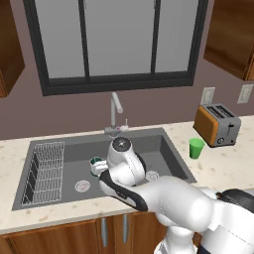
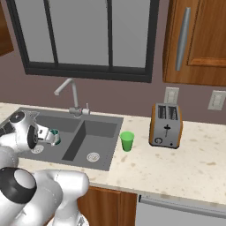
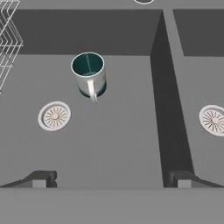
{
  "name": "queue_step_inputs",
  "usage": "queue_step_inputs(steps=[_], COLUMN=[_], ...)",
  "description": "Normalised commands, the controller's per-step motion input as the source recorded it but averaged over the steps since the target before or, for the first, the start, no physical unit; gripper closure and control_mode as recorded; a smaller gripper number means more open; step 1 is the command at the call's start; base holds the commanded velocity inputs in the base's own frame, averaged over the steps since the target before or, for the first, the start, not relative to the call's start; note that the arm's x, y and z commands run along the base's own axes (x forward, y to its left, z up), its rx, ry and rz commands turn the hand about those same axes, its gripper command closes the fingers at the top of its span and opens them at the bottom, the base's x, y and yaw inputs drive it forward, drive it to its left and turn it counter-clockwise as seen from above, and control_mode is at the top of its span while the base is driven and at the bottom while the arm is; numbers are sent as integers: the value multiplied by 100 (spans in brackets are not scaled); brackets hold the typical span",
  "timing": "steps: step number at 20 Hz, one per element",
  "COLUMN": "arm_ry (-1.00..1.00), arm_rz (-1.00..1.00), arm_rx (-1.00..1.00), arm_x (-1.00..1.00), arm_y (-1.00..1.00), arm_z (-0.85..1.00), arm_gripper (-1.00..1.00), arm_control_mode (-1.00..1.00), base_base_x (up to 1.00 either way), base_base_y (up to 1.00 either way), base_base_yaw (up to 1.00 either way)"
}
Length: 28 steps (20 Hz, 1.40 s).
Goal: Move any existing items from the left basin to the right basin for drying. Then move the cup from the counter to the left basin of the sink for washing.
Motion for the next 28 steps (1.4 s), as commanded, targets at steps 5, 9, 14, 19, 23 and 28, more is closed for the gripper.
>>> queue_step_inputs(steps=[5,9,14,19,23,28], arm_ry=[0,0,0,0,0,0], arm_rz=[0,0,0,0,0,0], arm_rx=[0,1,1,0,0,0], arm_x=[19,9,5,4,1,2], arm_y=[1,0,0,0,0,0], arm_z=[-17,-11,-12,-9,-7,-1], arm_gripper=[-100,-100,-100,-100,-100,-100], arm_control_mode=[-100,-100,-100,-100,-100,-100], base_base_x=[0,0,0,0,0,0], base_base_y=[0,0,0,0,0,0], base_base_yaw=[0,0,0,0,0,0])
